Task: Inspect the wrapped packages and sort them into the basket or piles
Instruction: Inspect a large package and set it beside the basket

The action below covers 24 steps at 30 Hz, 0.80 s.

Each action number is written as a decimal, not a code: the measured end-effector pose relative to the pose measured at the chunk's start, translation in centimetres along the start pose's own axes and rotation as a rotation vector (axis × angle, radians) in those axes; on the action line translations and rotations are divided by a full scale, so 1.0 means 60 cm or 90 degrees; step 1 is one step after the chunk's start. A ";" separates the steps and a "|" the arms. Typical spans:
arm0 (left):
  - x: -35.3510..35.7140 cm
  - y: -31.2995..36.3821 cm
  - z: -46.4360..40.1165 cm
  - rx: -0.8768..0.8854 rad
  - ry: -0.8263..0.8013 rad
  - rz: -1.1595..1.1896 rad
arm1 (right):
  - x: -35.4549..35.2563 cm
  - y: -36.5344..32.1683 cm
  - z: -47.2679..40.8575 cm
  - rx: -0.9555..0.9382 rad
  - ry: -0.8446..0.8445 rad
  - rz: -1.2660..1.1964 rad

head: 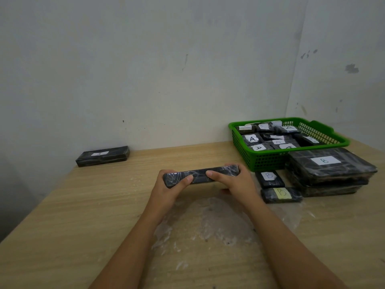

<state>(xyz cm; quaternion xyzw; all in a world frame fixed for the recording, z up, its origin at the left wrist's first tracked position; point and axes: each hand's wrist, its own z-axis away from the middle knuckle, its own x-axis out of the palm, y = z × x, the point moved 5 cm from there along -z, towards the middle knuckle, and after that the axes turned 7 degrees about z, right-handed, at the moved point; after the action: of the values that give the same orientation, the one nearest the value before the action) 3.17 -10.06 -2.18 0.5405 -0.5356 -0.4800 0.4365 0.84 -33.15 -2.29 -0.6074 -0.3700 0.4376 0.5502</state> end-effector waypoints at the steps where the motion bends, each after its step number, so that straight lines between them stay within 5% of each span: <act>1: -0.001 -0.001 -0.001 -0.007 -0.009 0.000 | 0.000 0.001 -0.002 0.001 -0.005 0.003; 24: -0.020 0.010 -0.005 -0.070 -0.070 0.044 | -0.018 -0.005 -0.014 -0.044 -0.074 -0.056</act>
<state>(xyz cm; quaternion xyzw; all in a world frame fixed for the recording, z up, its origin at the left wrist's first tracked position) 3.42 -8.93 -1.48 0.4697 -0.5501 -0.5221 0.4519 1.28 -34.43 -1.83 -0.5828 -0.4423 0.4346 0.5252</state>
